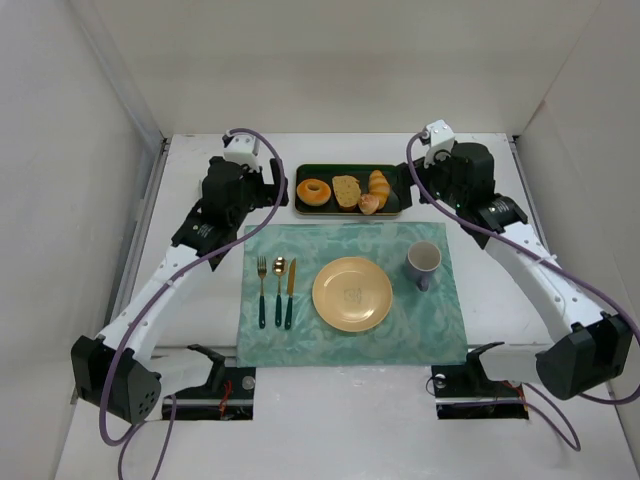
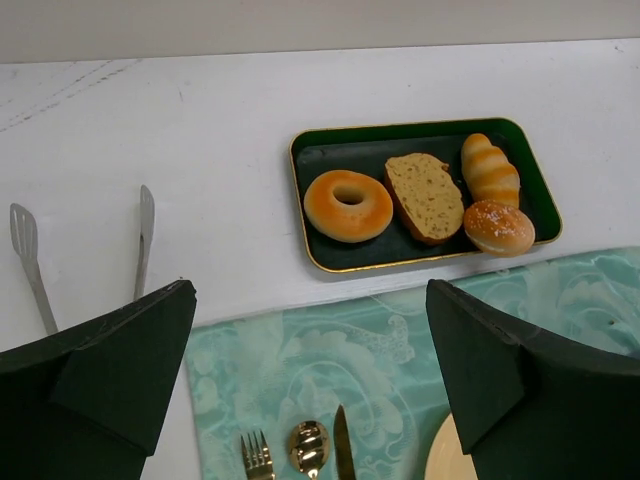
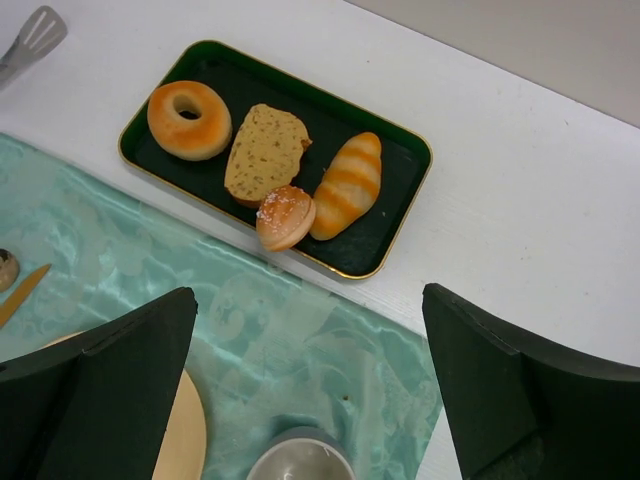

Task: Place the bread

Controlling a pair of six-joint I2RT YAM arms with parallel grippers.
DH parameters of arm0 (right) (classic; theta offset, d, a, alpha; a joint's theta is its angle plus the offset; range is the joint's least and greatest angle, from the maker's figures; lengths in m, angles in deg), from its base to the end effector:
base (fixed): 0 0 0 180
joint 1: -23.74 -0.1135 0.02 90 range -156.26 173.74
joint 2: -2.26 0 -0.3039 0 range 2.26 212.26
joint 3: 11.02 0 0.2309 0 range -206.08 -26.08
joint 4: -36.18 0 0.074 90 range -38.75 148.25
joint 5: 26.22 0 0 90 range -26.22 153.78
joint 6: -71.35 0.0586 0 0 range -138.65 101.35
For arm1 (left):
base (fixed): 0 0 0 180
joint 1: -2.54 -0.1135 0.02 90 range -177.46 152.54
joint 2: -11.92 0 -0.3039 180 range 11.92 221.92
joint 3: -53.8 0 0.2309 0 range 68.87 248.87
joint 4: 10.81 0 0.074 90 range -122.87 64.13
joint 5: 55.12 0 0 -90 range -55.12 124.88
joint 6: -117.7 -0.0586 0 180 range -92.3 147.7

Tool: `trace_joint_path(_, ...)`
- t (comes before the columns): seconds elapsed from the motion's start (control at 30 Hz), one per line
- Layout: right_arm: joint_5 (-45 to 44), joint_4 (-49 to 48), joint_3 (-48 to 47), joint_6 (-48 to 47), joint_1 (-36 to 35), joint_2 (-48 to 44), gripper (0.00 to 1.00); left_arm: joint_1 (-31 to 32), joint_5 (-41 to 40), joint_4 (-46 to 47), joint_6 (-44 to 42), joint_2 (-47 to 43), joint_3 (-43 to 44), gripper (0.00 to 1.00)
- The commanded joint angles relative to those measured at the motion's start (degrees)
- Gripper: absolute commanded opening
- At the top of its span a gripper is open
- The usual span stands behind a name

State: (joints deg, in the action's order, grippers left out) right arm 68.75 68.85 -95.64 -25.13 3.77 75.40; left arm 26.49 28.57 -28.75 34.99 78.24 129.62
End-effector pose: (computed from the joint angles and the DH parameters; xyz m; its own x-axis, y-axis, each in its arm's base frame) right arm 0.2629 0.1009 0.4024 -0.2906 -0.2252 -0.9300 -0.4518 0.8890 -0.0741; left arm 0.2370 -0.0982 0.4105 -0.1716 -0.0618 -0.9832 0.2846 0.9524 -0.1095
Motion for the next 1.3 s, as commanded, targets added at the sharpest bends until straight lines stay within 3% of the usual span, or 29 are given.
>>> trace_joint_path(0.0,1.7,-0.56,-2.33,1.99,-0.25,-2.3,1.0,-0.13,-2.99,1.2,0.01,-0.85,1.48,1.0)
trace_joint_path(0.17,3.64,2.25,-3.57,0.59,-0.25,-2.83,1.0,-0.13,-10.82,-0.46,-3.5,2.22,0.86,1.0)
trace_joint_path(0.3,7.67,4.0,-3.57,-1.42,-0.25,-2.83,1.0,-2.93,-12.24,-2.92,-6.23,5.39,0.86,1.0)
trace_joint_path(0.47,15.14,8.14,-5.85,-2.13,-0.25,-2.3,1.0,-9.35,-6.02,-2.93,-6.76,5.92,-2.47,1.0)
trace_joint_path(0.67,17.7,8.15,-5.85,-3.36,-0.25,-2.3,1.0,-15.68,-3.27,0.41,-8.87,8.65,-5.2,1.0)
trace_joint_path(0.9,18.85,8.67,-5.32,-3.98,-0.25,-2.83,1.0,-19.19,-1.6,5.15,-9.4,8.04,-9.42,1.0)
trace_joint_path(1.27,18.32,8.67,-5.32,-3.98,-0.25,-1.51,1.0,-21.12,-0.72,2.61,-11.69,10.5,-8.11,1.0)
